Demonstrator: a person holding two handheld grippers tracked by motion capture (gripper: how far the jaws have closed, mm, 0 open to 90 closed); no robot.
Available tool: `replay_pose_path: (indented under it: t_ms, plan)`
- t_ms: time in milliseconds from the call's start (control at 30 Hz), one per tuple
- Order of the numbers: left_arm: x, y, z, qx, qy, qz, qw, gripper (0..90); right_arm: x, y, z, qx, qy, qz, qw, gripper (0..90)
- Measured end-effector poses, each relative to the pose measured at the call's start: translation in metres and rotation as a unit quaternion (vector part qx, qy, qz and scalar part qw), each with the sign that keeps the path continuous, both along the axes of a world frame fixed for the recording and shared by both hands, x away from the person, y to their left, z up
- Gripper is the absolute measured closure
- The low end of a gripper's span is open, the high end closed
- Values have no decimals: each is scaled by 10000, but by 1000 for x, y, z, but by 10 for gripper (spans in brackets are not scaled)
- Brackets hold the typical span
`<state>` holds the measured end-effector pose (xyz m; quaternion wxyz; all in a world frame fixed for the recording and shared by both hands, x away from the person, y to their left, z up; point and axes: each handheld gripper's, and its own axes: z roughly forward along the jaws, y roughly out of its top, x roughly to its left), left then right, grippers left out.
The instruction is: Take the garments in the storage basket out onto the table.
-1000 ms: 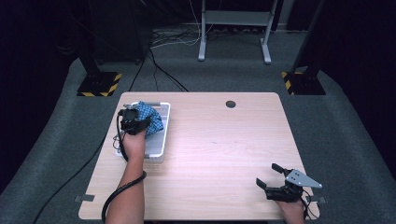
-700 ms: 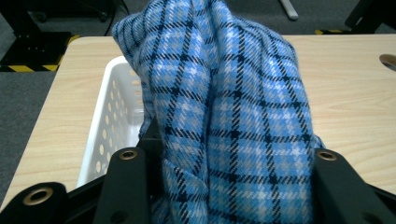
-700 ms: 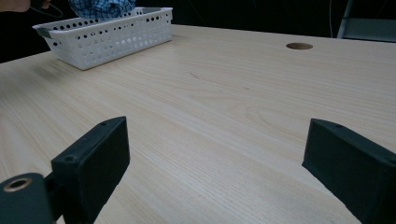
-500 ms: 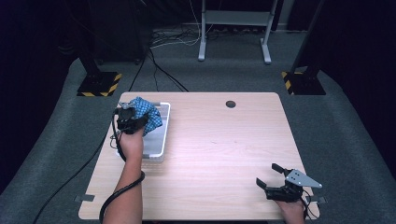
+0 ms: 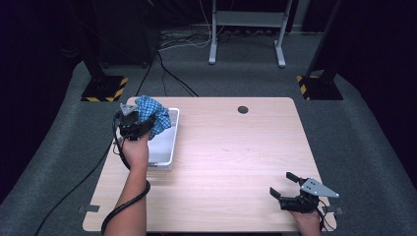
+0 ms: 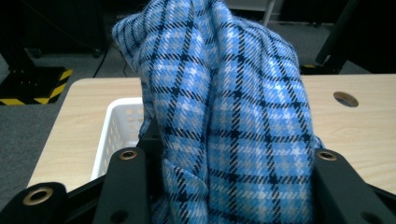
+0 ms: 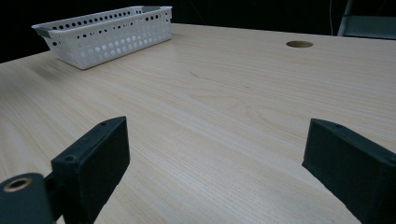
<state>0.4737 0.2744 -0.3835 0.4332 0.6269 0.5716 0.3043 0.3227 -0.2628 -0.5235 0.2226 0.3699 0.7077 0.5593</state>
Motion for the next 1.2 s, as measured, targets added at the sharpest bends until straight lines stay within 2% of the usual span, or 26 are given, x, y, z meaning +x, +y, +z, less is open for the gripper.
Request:
replay_pose_path:
  t_ms: [333,567,833,1200]
  plan:
    - [-6,-12,8,-58,-167,-175,9997,524,0,0,0,2,-10,8,10000,61]
    - [-8,-32,14,-62,-307,-394,9987,524,0,0,0,-4,-30,14,10000,61]
    - [-9,-54,16,-10,-350,-616,9975,524,-1,0,0,-24,-47,35,10000,61]
    - [-8,-80,16,-84,-374,-857,9956,524,-1,1,0,-39,-50,35,10000,61]
